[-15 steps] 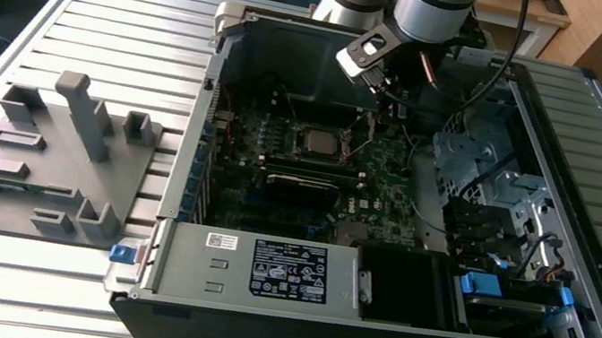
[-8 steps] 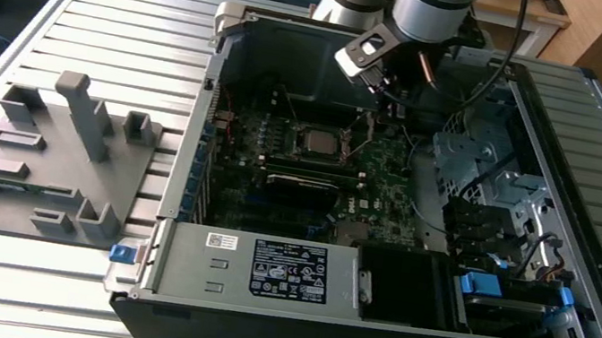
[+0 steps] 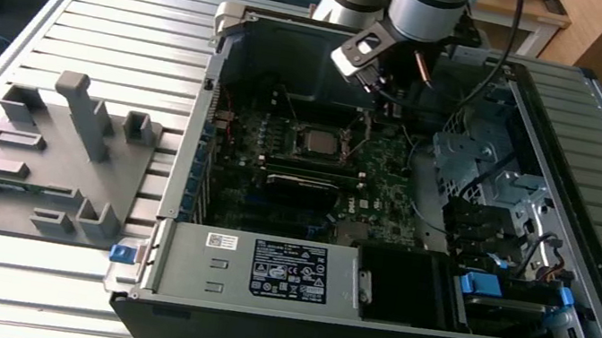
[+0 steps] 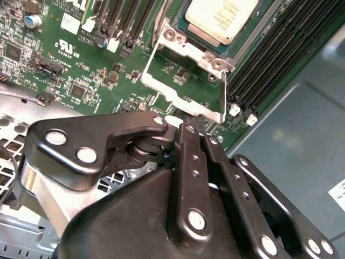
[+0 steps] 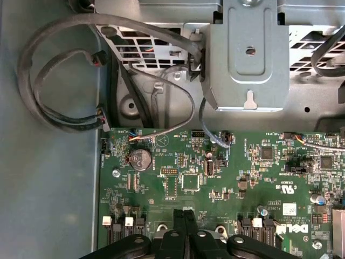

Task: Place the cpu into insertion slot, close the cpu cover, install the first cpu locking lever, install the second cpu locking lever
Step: 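Close the cpu cover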

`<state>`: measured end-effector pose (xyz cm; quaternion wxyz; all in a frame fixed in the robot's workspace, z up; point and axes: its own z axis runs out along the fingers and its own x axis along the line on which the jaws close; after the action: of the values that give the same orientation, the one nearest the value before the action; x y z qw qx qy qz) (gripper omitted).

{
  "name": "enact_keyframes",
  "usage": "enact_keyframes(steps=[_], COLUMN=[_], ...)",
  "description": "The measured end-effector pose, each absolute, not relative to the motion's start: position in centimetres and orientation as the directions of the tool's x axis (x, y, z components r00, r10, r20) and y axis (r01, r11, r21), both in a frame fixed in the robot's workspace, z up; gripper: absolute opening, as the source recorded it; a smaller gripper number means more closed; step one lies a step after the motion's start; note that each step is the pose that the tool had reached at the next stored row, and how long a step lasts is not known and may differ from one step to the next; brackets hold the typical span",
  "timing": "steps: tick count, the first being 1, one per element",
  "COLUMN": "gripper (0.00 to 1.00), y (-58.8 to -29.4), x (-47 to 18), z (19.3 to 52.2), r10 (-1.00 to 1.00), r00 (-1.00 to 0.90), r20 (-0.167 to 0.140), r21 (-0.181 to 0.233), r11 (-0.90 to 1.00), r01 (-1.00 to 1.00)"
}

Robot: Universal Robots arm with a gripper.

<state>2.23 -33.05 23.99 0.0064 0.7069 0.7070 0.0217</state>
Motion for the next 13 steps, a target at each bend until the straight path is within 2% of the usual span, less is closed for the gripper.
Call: enact_keyframes(steps=[13], gripper=[0.11], y=[-33.05], x=[1.26], z=[23.98], r10=[1.000], r00=[0.000], r20=[0.022], r21=[0.040], r11=[0.000], r01=[0.999])
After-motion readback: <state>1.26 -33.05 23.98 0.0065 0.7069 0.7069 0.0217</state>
